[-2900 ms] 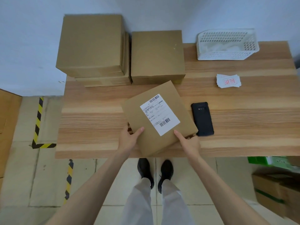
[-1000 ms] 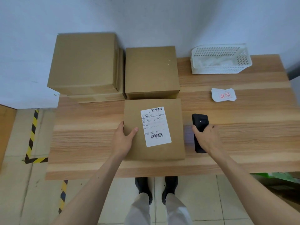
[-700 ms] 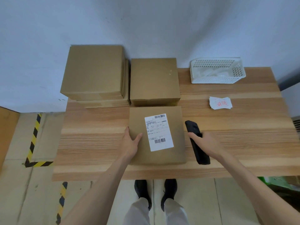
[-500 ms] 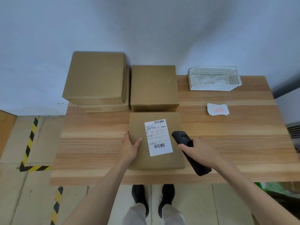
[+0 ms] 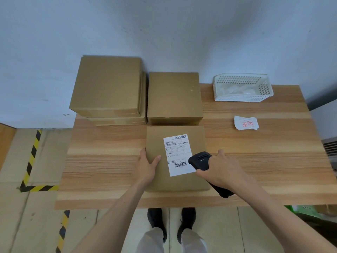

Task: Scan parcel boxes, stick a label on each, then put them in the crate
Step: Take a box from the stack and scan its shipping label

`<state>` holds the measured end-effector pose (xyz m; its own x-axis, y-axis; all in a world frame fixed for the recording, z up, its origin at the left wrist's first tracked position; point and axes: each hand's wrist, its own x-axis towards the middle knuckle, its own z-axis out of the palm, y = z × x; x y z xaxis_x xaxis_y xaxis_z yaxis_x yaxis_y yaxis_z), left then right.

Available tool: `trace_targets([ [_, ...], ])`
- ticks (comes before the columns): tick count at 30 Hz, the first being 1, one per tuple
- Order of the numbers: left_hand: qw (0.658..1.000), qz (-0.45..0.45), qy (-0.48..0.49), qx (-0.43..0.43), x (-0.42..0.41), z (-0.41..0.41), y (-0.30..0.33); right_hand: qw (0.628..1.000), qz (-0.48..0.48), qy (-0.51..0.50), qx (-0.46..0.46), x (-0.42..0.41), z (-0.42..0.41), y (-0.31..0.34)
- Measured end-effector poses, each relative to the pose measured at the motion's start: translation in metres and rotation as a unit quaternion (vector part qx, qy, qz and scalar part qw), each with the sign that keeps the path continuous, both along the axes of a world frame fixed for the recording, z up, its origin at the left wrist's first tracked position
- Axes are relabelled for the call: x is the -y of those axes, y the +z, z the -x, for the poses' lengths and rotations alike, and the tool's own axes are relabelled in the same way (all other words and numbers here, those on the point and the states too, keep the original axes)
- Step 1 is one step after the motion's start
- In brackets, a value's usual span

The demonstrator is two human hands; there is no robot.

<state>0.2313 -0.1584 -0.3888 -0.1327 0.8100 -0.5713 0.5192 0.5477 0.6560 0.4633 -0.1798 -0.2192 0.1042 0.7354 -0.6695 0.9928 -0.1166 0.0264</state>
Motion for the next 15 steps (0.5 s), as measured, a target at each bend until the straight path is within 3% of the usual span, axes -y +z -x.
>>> trace_targets([
  [15, 1.000, -0.003, 0.003, -0.006, 0.0009, 0.0002, 0.0036, 0.999, -0.025, -0.016, 0.010, -0.0022, -0.0060, -0.0039],
])
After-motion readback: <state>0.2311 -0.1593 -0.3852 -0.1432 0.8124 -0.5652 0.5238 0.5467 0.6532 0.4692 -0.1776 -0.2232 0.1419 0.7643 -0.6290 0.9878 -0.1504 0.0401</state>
